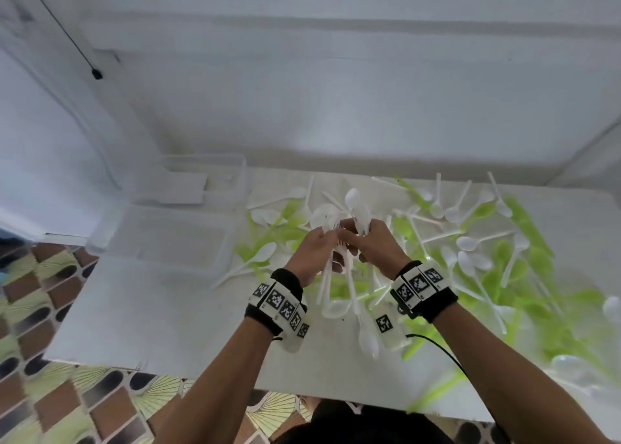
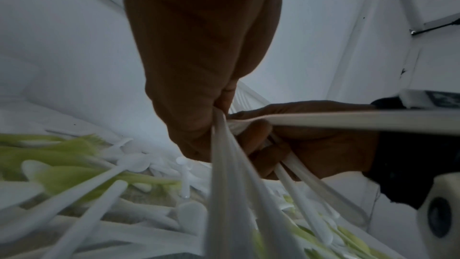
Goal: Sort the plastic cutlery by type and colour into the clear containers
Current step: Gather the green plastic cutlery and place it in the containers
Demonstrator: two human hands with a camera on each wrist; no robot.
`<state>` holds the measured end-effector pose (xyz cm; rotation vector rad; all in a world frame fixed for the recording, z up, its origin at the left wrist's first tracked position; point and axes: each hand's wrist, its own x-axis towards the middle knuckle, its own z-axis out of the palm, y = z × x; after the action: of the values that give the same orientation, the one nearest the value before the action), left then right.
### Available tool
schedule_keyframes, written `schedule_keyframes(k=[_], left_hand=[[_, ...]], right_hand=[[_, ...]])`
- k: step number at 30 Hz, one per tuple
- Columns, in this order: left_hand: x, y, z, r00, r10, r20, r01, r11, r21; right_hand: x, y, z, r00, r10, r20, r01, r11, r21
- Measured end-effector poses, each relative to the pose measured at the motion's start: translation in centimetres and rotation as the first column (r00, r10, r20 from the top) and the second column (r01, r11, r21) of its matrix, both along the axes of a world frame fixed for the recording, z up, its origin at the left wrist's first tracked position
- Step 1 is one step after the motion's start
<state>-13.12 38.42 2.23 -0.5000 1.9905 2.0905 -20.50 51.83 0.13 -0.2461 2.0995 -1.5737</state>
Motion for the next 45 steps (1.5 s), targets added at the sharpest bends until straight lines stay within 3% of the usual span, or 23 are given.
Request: schedule_keyframes(k=[6,10,14,17,22,28,35,37,42,45], left_hand=[[-0.3,-0.7,-0.7,0.998,0.053,0.034,-0.055,0.996,0.073],[-1.0,-0.8,-1.3,0.991,0.112,0.077,-0.119,0.989,0.092],[-1.8,-0.9,-1.9,0.981,0.124,0.148,-0.133,0.989,0.056],[-2.4,-0.3,-1.7,0.978,0.127,0.164,-0.133,0.991,0.027],[-2.9,1.4,-1.1,0.972,0.126,0.197,-0.164,0.968,0.190],[-2.9,2.9,0.1,0.974,0.140,0.176,-0.180,0.955,0.236],[-2.4,2.9,0.6,0.987,0.034,0.160,-0.090,0.929,0.358],[-2.3,2.8,0.4,0.984,0.017,0.179,-0.079,0.936,0.344],[-3.1,2.4,-0.7,0.945,0.260,0.199,-0.306,0.918,0.253],[-3.1,2.4,-0.4,0.957,0.198,0.212,-0.248,0.938,0.244]], right_hand=[[0.0,-0.9,-1.3,0.996,-0.021,-0.089,0.025,0.998,0.052],[-0.8,-0.6,-1.7,0.999,-0.053,-0.008,0.054,0.998,0.019],[-2.2,0.0,-0.7,0.988,-0.141,0.065,0.148,0.983,-0.106],[-3.2,0.5,0.5,0.988,-0.122,0.093,0.140,0.965,-0.222],[-4.3,1.6,1.0,0.992,-0.079,0.098,0.100,0.967,-0.233],[-5.0,2.6,0.6,0.996,-0.064,0.067,0.079,0.966,-0.247],[-5.6,3.3,0.1,0.993,-0.107,0.056,0.118,0.962,-0.246],[-5.8,3.5,0.2,0.993,-0.104,0.051,0.114,0.962,-0.247],[-6.1,3.7,0.4,0.995,-0.082,0.056,0.094,0.960,-0.263],[-5.6,3.3,0.5,0.998,-0.061,0.018,0.064,0.967,-0.247]])
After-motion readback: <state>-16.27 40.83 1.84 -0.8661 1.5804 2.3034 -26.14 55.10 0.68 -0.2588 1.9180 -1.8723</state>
